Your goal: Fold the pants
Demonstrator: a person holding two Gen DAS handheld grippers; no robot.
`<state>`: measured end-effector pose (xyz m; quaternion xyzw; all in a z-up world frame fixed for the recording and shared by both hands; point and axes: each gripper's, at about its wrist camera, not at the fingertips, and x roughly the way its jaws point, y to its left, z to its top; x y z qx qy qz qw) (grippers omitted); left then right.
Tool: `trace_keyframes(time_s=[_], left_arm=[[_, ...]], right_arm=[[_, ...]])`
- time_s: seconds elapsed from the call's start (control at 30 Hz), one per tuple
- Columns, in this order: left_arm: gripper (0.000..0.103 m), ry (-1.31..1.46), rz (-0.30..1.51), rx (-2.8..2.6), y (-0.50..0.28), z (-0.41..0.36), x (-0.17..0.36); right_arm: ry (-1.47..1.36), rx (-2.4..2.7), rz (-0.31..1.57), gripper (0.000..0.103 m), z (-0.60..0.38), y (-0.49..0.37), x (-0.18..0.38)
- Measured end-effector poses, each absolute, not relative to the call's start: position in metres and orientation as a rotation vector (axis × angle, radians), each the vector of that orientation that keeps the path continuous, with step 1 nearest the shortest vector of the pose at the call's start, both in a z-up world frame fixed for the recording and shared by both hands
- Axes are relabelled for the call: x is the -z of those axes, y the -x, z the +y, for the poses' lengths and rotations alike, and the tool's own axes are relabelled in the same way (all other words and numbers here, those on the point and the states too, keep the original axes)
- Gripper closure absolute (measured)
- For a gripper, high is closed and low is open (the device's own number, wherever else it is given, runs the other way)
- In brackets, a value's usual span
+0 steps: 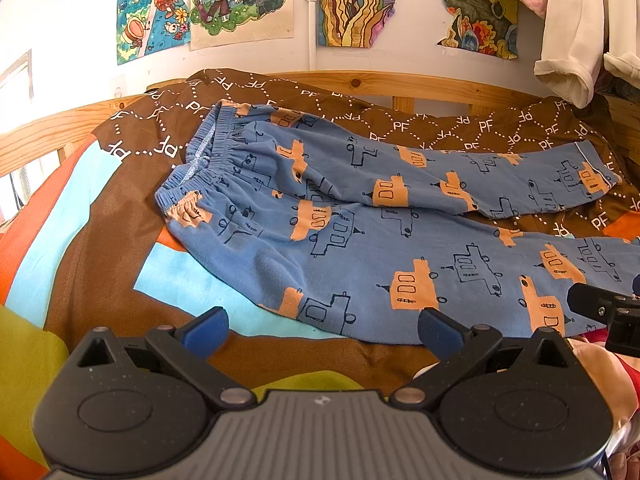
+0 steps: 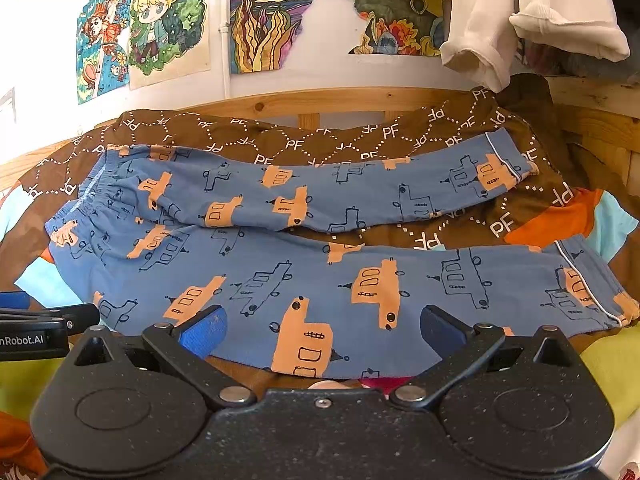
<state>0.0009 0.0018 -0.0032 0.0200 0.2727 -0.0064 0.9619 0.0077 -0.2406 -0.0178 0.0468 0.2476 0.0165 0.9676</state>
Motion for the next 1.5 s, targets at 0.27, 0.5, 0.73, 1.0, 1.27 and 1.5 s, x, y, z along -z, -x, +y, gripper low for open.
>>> trace_keyframes(time_s=[0.27,0.5,0.73,1.0,1.27,1.5], left_arm=[[0.0,-0.04,0.553,0.013,-0.001,0.002,0.003],[0.0,-0.04,0.553,0.013,-0.001,0.002,0.003],[0.0,-0.04,0.553,0.013,-0.001,0.002,0.003],[0.0,-0.035,0.559,0.012,0.0,0.004,0.006],[0.0,0.032,0.636,0.033,-0.019,0.011,-0.001],[0.0,0.018,0.605,0.107,-0.051,0.019,-0.036]], right_arm=[[-0.095,-0.033,0.501,0.001,-0.241,-0.008,0.018],[-0.095,-0.033,0.503,0.001,-0.241,-0.008,0.019],[-0.095,-0.033,0.505,0.001,-0.241,-0.008,0.021],[-0.093,-0.034,0.51,0.001,-0.24,-0.009,0.021],[-0.06,-0.075,0.522,0.001,-0.24,-0.021,0.013],[-0.07,-0.21,0.533,0.001,-0.259,-0.066,-0.016]])
